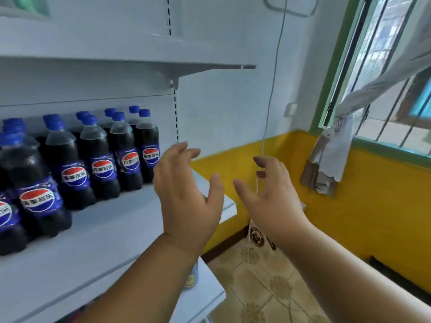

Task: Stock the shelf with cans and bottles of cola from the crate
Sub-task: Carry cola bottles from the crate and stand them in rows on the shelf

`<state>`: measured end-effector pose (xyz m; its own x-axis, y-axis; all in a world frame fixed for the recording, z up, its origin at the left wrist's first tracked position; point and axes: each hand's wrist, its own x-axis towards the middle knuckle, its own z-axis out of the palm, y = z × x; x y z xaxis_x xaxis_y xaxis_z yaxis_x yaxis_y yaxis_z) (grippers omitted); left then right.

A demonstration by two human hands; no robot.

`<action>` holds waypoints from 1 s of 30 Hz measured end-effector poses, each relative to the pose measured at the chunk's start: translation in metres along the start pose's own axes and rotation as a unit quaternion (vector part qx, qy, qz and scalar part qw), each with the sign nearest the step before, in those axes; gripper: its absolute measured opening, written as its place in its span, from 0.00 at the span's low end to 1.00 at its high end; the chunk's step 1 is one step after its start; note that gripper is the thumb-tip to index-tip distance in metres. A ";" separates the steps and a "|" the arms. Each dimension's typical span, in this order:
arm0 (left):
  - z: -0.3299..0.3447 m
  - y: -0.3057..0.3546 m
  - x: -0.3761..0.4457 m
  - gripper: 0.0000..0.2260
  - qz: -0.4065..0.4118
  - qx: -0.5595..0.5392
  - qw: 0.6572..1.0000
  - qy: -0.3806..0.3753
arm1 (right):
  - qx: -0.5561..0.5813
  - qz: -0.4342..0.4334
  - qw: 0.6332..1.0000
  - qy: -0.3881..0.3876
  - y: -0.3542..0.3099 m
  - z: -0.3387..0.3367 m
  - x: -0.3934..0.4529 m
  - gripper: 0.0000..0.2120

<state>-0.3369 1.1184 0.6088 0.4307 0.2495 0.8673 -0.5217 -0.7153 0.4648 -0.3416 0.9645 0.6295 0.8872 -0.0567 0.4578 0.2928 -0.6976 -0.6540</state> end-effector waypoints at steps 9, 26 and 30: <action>0.071 0.078 -0.020 0.20 0.001 -0.023 0.997 -0.076 | 0.040 0.023 0.999 0.009 0.057 -0.067 -0.005 0.30; 0.228 0.241 -0.108 0.18 0.046 -0.158 0.960 -0.228 | -0.018 0.158 0.972 0.173 0.228 -0.230 -0.042 0.28; 0.276 0.254 -0.121 0.17 0.067 -0.205 0.944 -0.249 | -0.044 0.191 0.959 0.206 0.264 -0.249 -0.036 0.27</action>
<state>-0.3187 0.7264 0.5725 0.5809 -0.2367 0.7788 -0.7929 -0.3810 0.4755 -0.3855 0.6046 0.5904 0.7017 -0.5856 0.4058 -0.0738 -0.6262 -0.7761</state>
